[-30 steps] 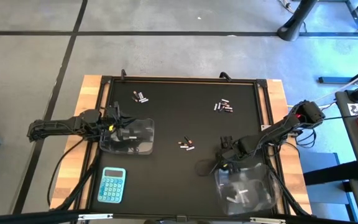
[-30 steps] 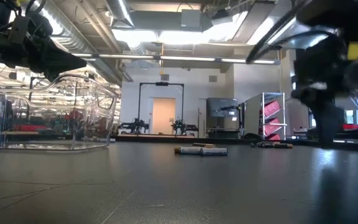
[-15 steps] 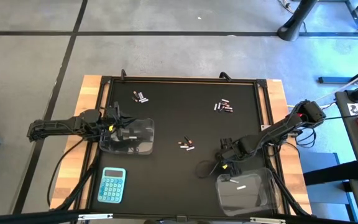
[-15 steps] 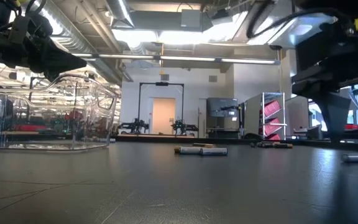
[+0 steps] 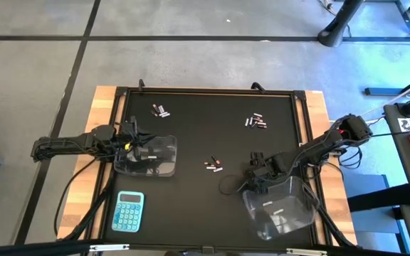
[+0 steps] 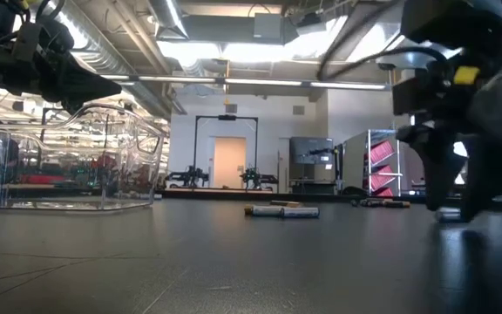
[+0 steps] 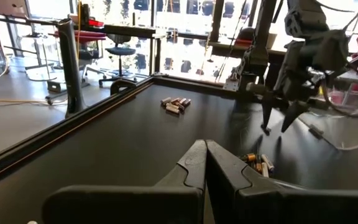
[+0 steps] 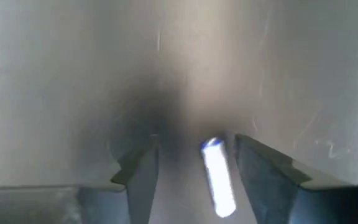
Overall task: Sort batteries
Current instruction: Put the white battery into the right transparent bin
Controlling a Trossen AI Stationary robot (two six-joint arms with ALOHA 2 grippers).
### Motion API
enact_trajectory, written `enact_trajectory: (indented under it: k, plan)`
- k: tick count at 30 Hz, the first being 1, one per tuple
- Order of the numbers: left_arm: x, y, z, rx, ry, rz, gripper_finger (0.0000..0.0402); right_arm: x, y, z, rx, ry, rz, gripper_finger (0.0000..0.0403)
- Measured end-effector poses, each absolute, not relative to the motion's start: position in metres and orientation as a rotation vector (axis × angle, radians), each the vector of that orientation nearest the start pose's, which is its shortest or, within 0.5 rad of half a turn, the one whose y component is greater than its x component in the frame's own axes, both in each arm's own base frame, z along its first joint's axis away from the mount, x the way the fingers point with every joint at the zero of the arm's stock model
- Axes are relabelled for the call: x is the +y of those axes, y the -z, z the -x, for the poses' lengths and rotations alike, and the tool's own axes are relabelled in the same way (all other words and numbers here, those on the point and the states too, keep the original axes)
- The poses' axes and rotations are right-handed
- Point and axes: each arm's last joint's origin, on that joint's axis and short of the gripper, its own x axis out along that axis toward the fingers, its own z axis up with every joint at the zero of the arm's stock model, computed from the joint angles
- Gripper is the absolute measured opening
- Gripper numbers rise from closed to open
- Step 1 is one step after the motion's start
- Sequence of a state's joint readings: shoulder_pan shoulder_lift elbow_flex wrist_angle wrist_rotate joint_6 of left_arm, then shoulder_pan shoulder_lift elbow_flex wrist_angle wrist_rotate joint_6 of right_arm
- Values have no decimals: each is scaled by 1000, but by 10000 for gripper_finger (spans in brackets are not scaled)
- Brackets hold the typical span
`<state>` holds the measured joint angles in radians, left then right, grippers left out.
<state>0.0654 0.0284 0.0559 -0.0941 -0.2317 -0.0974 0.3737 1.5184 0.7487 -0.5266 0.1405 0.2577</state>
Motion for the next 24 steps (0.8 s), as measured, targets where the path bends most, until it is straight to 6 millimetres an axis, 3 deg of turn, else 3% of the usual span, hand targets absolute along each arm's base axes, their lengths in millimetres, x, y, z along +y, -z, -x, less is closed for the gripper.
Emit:
enact_trajectory:
  k: [11,16,24]
  plan:
    - [13,-171,-94,52,-300,91,0,88,-154,-234,1241,-26,39,182]
    - [13,-171,-94,52,-300,91,0,89,-172,-237,1194,-26,27,182]
    - [13,-171,-94,52,-300,91,0,88,-201,-236,1305,26,49,182]
